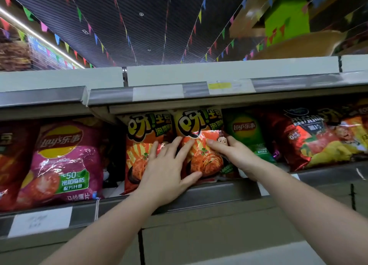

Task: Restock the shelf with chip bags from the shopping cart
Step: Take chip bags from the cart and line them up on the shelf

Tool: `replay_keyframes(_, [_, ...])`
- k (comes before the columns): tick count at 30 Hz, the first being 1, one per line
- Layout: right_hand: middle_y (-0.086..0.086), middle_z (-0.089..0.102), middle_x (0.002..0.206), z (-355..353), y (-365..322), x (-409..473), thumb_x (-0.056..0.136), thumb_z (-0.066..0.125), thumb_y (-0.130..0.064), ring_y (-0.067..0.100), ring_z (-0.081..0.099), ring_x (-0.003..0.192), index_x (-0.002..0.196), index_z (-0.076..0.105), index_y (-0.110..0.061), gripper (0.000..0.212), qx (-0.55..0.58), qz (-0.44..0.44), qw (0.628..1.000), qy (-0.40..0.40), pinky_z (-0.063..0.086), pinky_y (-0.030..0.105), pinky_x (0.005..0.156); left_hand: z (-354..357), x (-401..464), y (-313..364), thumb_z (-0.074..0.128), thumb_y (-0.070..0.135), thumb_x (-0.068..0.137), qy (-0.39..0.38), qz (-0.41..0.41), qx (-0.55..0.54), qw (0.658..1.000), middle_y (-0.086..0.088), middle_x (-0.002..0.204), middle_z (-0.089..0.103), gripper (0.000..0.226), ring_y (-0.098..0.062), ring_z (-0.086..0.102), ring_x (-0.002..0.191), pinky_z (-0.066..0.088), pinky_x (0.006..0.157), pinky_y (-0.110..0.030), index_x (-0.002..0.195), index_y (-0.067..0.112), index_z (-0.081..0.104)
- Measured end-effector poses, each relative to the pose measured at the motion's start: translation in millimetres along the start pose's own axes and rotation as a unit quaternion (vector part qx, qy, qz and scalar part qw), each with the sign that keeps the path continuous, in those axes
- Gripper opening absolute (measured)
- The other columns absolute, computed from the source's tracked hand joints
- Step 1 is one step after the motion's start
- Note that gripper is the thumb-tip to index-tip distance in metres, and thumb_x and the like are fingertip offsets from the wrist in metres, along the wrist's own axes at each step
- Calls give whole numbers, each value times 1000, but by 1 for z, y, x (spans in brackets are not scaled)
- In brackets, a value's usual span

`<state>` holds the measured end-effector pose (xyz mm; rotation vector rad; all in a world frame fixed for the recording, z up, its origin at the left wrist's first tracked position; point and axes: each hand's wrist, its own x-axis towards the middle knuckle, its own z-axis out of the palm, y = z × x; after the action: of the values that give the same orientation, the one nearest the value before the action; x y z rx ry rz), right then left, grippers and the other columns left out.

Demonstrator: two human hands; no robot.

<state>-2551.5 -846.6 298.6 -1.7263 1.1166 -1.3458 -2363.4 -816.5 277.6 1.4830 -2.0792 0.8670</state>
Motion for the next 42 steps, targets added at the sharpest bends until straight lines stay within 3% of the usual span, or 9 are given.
replay_keyframes(5, [8,35,149,1,-5,-18,85,61,-45,24,35,136,148,22,-11,82,-162,-77,975,129,30,35,108,-7,-1,0,8,78,69,31,-14,-48,998,0,157,15,91,-18,12,145,-6,117,-37,149,36,6])
replay_keyframes(7, [6,37,147,3,-12,-28,88,59,-39,21,33,135,145,30,-15,69,-203,-154,948,191,28,34,107,-12,-5,2,9,74,70,59,-23,-82,995,1,154,22,88,-15,14,143,-3,117,-36,148,33,17])
replay_keyframes(10, [0,46,136,14,-24,-43,89,59,-27,15,38,128,136,44,-18,50,-226,-257,918,199,28,25,101,-19,-16,1,16,68,74,94,-41,-121,987,2,149,33,83,-14,22,140,7,116,-36,144,26,31])
replay_keyframes(13, [-4,53,125,34,-36,-57,88,59,-20,12,42,122,127,54,-17,39,-225,-326,903,164,26,15,93,-28,-32,-8,37,57,86,119,-78,-140,980,0,146,38,66,-16,28,137,15,113,-32,142,21,38])
replay_keyframes(17, [-14,49,104,72,-48,-75,84,56,-21,-5,40,101,114,63,-15,31,-182,-383,903,74,25,-3,87,-47,-63,-29,43,47,82,143,-131,-147,970,-2,139,45,62,-19,37,130,26,110,-36,137,17,45])
replay_keyframes(23, [-5,59,106,154,-59,-97,85,62,-9,2,48,100,111,66,-11,27,-112,-403,907,-53,28,-2,84,-72,-132,-76,50,39,82,153,-220,-90,959,-7,131,53,57,-25,46,120,29,97,-27,131,11,51])
replay_keyframes(30, [-6,63,101,267,-79,-125,82,62,-26,1,53,92,105,68,-16,26,-40,-397,900,-175,34,3,77,-106,-220,-144,51,37,89,138,-317,-34,938,-1,136,45,51,-18,38,127,27,100,-24,136,16,44])
replay_keyframes(37, [-13,52,103,416,-102,-155,89,57,-22,0,47,98,114,61,-23,25,-36,-385,878,-283,32,6,72,-135,-325,-238,49,36,94,122,-401,12,908,4,141,39,49,-14,33,131,24,104,-23,140,21,37])
replay_keyframes(42, [-13,53,108,532,-120,-177,91,56,-25,3,49,104,117,59,-25,27,-11,-338,881,-332,35,16,83,-153,-397,-319,51,33,94,107,-459,24,881,8,141,38,48,-7,31,131,21,102,-15,139,24,36])
